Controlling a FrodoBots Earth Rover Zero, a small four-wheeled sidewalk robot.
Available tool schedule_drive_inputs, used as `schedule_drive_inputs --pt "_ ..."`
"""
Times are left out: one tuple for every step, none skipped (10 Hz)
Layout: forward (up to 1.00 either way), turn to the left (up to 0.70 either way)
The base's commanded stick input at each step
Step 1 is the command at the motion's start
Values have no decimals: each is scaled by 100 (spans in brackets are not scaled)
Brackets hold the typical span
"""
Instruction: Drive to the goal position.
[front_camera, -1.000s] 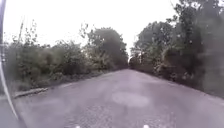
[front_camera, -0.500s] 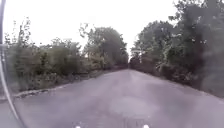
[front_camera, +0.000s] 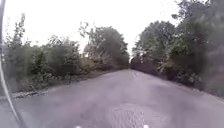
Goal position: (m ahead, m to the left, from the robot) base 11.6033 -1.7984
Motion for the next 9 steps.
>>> schedule_drive_inputs --pt "70 0" --pt "70 0" --pt "70 0" --pt "70 0" --pt "70 0" --pt "70 -14" --pt "70 -33" --pt "70 -35" --pt "70 -35"
